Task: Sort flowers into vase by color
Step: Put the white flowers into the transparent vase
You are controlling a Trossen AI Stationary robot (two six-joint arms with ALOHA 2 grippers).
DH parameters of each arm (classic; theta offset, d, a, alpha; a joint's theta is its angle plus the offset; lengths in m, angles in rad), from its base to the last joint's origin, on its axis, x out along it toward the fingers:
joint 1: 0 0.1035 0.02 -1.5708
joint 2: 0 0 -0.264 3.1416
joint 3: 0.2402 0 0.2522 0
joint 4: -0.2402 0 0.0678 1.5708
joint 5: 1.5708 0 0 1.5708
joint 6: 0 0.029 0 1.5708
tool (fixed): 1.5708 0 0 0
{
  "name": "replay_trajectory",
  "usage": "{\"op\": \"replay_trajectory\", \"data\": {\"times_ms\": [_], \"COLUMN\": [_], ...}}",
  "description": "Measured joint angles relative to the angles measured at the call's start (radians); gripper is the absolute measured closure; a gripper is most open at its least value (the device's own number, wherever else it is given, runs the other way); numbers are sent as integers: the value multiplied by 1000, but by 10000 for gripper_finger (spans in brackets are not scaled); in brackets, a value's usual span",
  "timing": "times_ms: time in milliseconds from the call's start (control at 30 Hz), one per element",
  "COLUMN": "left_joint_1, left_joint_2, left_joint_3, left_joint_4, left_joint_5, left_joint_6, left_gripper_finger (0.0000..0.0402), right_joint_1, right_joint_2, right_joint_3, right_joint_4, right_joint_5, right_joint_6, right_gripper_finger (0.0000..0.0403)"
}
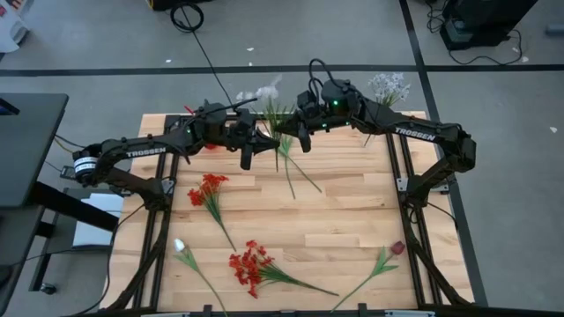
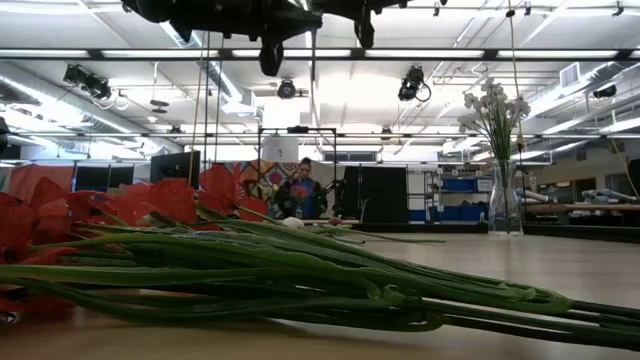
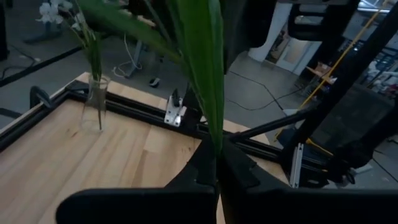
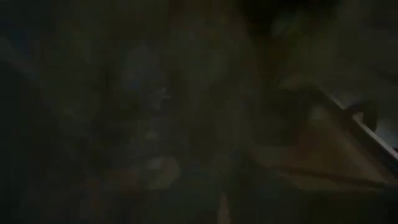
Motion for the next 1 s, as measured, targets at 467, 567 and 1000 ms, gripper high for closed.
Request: {"op": "replay_trajectory", "data": {"times_ms": [467, 567, 1000], "left_joint_1": [38, 61, 163], "left_joint_2": [-11, -18, -99], "left_joint_3": [1, 1, 2], "left_joint_4": [-127, -217, -299], "left_joint_5": [-80, -77, -61], "left_joint_6": [-27, -29, 33], "left_gripper_finger": [306, 282, 265], "right_joint_1": [26, 41, 143], "right_joint_2": [-31, -76, -355], "right_joint_3": [-2, -2, -23], "right_joint_4": [-95, -183, -523], "right_joint_5": [365, 548, 1009], "right_joint_6": [-8, -31, -11], "right_gripper_finger": [396, 396, 396]}}
